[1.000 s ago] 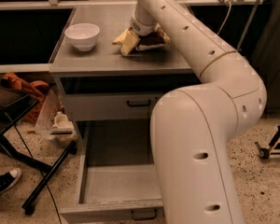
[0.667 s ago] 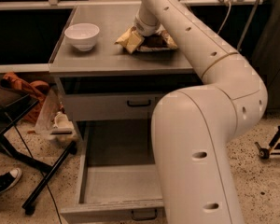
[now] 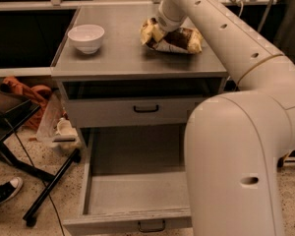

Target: Place brown chip bag into middle drawer

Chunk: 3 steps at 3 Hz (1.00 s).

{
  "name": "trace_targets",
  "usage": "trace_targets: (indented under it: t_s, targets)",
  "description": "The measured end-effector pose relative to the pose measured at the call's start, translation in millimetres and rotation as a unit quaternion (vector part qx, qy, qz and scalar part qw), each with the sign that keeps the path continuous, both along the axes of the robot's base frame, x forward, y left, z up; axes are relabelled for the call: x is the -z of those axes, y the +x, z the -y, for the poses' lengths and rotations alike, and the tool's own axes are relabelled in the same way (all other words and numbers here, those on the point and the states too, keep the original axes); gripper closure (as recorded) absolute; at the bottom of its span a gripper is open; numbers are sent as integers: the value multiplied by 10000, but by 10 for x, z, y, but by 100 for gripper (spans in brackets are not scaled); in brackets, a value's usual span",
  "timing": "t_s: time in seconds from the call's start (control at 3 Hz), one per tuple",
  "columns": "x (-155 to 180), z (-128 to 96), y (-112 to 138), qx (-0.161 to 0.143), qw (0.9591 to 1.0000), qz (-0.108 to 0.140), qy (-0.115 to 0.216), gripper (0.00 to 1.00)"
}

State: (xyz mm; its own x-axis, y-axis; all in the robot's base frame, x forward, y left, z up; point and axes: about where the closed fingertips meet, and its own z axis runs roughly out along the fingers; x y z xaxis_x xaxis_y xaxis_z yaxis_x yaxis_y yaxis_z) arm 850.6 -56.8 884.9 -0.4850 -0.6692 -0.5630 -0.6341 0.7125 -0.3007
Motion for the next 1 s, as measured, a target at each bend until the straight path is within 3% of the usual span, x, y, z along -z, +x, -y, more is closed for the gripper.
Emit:
trace_targets:
  t_s: [0.33,0.67,1.0]
  targets:
    - [-255,136,-267,-25,9996,228,153,100]
    - [-461,203,-680,-218,9982,419,374,100]
    - [-612,211,-1255,-609,9943,556,671,100]
